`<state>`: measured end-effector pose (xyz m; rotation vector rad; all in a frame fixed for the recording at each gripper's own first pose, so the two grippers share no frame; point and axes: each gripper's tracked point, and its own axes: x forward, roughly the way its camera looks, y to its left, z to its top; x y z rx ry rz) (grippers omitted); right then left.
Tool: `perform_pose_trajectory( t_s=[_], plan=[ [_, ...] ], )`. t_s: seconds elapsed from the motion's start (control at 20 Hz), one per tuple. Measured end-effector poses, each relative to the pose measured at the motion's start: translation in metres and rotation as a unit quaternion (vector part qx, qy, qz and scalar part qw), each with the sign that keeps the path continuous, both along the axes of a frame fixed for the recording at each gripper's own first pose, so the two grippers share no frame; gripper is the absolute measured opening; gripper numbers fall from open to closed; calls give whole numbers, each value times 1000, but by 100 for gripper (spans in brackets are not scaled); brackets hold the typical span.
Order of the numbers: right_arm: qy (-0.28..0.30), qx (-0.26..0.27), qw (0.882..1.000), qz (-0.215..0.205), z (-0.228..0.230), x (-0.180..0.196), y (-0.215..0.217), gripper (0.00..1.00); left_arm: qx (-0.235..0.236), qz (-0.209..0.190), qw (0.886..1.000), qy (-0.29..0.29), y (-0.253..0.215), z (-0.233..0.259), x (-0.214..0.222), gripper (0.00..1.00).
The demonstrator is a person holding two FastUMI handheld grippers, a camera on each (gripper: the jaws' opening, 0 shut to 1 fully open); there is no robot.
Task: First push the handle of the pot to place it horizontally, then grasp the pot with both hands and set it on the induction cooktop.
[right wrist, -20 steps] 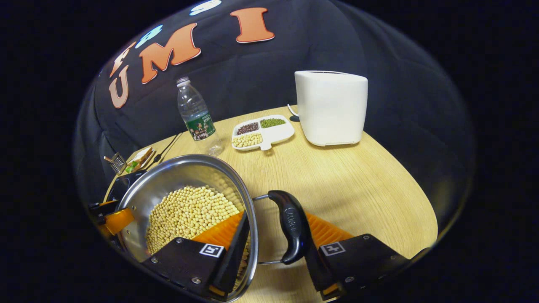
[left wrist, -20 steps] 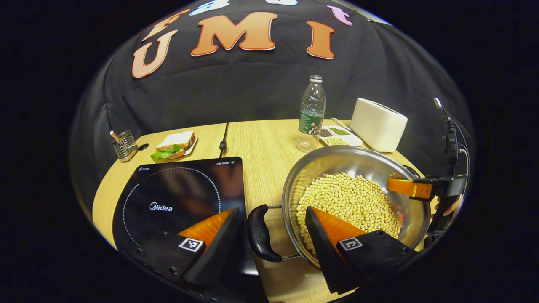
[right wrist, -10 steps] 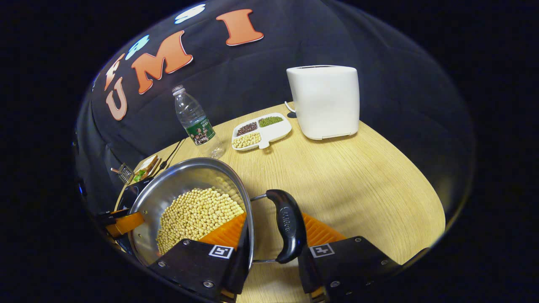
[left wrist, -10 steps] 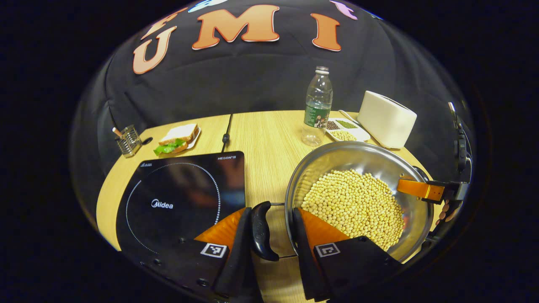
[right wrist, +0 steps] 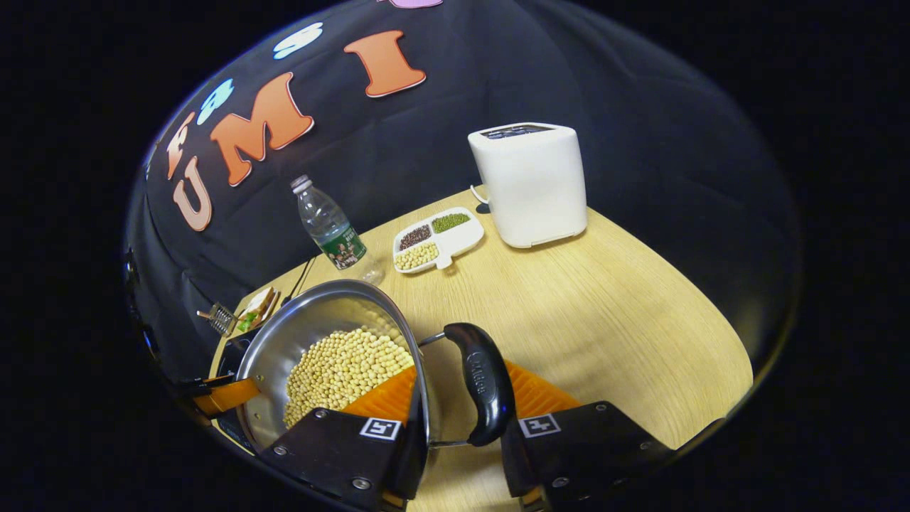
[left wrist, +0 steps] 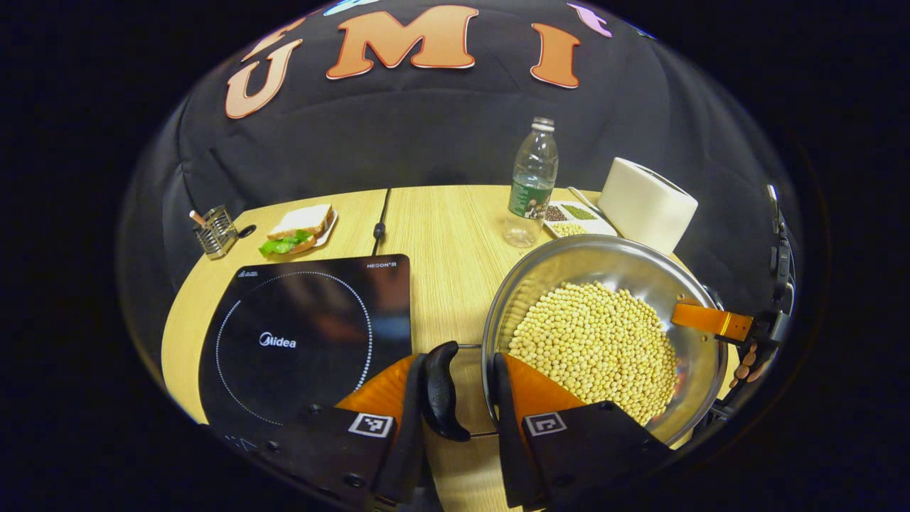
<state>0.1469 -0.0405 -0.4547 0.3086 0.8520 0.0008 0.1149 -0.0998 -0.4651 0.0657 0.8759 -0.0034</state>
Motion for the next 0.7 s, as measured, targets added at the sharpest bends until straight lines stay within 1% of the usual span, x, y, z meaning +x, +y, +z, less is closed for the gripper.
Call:
perform_pose_trajectory(
  t_s=[0.05, 0.1, 0.15, 0.2, 0.25, 0.3, 0.35, 0.45, 0.55, 0.6, 0.65, 0.7],
  plan=[
    [-3, 1, 1000, -1, 8, -1, 1, 46, -1, -1, 1000, -1, 1, 7, -1, 53],
    [-5, 1, 1000, -2, 14, -2, 3, 46, -3, -1, 1000, -2, 2, 15, -1, 50],
    [-10, 0, 1000, -2, 21, -1, 6, 46, -5, 1, 1000, -1, 3, 22, -3, 50],
    [-13, -1, 1000, -2, 29, -3, 9, 41, -7, 2, 1000, 1, 5, 29, -4, 50],
    [-16, -3, 1000, 0, 35, -3, 13, 46, -10, 2, 1000, 1, 8, 36, -5, 50],
    [-21, -3, 1000, 0, 43, -2, 17, 46, -12, 2, 1000, -1, 11, 43, -6, 53],
    [-25, -4, 1000, 1, 51, -2, 21, 46, -13, 3, 1000, -6, 14, 50, -6, 50],
    [-34, -4, 999, 3, 66, -3, 29, 46, -17, 6, 1000, -11, 22, 63, -9, 57],
    [-40, -5, 999, 6, 80, -4, 39, 46, -21, 8, 1000, -10, 30, 75, -14, 53],
    [-43, -5, 999, 8, 87, -5, 44, 46, -20, 10, 1000, -9, 35, 82, -17, 57],
    [-46, -4, 999, 10, 94, -6, 49, 46, -21, 11, 1000, -14, 40, 90, -18, 53],
    [-50, -2, 999, 11, 100, -8, 55, 46, -19, 12, 1000, -21, 45, 98, -17, 53]
  ],
)
